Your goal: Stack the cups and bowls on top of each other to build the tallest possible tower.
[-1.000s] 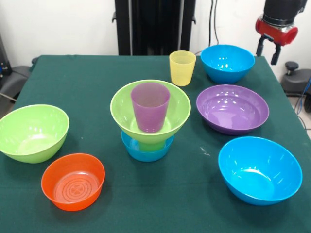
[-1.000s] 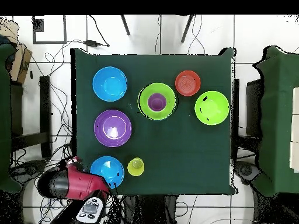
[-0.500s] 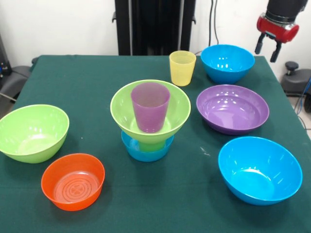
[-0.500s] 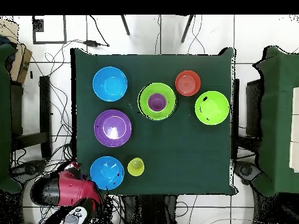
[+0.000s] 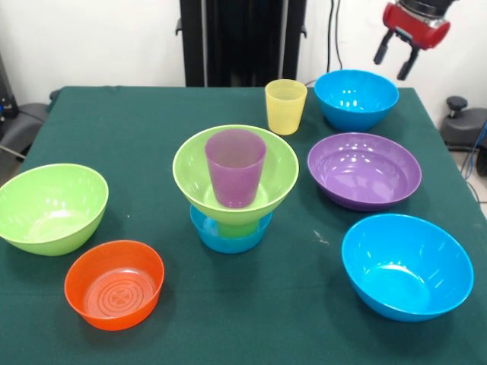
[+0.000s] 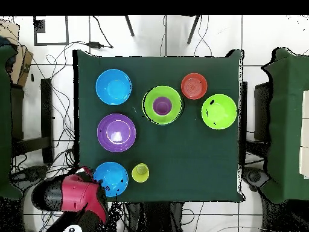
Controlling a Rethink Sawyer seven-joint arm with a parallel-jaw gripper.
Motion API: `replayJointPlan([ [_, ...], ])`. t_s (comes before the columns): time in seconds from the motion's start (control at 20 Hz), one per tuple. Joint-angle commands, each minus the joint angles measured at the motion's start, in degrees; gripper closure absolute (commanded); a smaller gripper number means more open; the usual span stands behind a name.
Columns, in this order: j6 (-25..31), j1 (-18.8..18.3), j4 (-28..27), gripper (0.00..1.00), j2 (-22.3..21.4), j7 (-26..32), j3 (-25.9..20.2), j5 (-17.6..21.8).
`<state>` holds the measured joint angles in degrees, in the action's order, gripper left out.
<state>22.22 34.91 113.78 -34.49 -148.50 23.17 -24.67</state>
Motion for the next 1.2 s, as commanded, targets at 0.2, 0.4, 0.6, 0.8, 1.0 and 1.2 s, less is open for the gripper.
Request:
replayJointPlan([
  [0.2, 2.3, -4.2, -4.5, 0.00, 0.8, -2.0, -1.3, 4.4],
  [0.4, 0.3, -6.6, -3.6, 0.00, 0.3, -1.8, -5.1, 3.1],
  [0.6, -4.7, -11.8, -0.3, 0.00, -1.8, -0.3, -12.7, 1.2],
  [0.8, -9.2, -16.0, 2.0, 0.00, -2.4, 0.2, -17.3, 2.6],
  [1.0, -13.9, -19.6, 4.0, 0.00, -2.3, -0.6, -22.6, 4.2],
  [1.2, -15.1, -21.1, 4.3, 0.00, -2.7, -1.0, -24.7, 5.6],
])
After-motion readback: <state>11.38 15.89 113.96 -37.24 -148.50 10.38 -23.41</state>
